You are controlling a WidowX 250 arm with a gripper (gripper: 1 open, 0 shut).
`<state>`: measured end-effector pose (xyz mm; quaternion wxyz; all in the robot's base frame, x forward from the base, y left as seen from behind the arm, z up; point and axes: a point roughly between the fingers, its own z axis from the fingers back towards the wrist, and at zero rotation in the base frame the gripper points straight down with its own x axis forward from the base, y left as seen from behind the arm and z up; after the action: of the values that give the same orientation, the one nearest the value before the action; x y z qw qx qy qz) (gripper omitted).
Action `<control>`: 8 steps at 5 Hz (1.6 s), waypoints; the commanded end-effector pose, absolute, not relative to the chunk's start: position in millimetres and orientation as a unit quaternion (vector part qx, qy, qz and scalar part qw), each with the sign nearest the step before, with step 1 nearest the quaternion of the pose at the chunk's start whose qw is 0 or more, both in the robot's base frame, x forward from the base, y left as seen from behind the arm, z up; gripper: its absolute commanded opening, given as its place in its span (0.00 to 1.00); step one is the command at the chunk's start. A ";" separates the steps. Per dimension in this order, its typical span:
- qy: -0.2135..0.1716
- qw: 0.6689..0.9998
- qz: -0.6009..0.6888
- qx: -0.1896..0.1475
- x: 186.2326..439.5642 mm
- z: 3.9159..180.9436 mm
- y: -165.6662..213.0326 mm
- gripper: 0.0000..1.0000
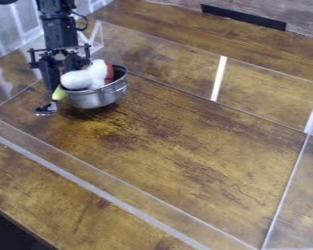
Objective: Move the green spoon to the right
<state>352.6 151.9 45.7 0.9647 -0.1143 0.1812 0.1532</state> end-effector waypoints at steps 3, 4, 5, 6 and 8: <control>0.130 0.956 0.238 -0.113 354.1 95.2 171.3 0.00; 0.134 0.957 0.230 -0.114 343.3 97.4 164.2 0.00; 0.130 0.961 0.221 -0.100 351.5 121.9 164.7 0.00; 0.133 0.969 0.186 -0.091 360.9 137.9 147.1 0.00; 0.121 0.981 0.125 -0.087 366.0 153.7 102.2 0.00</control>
<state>365.0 108.8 95.8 0.9649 -0.1051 0.1962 0.1397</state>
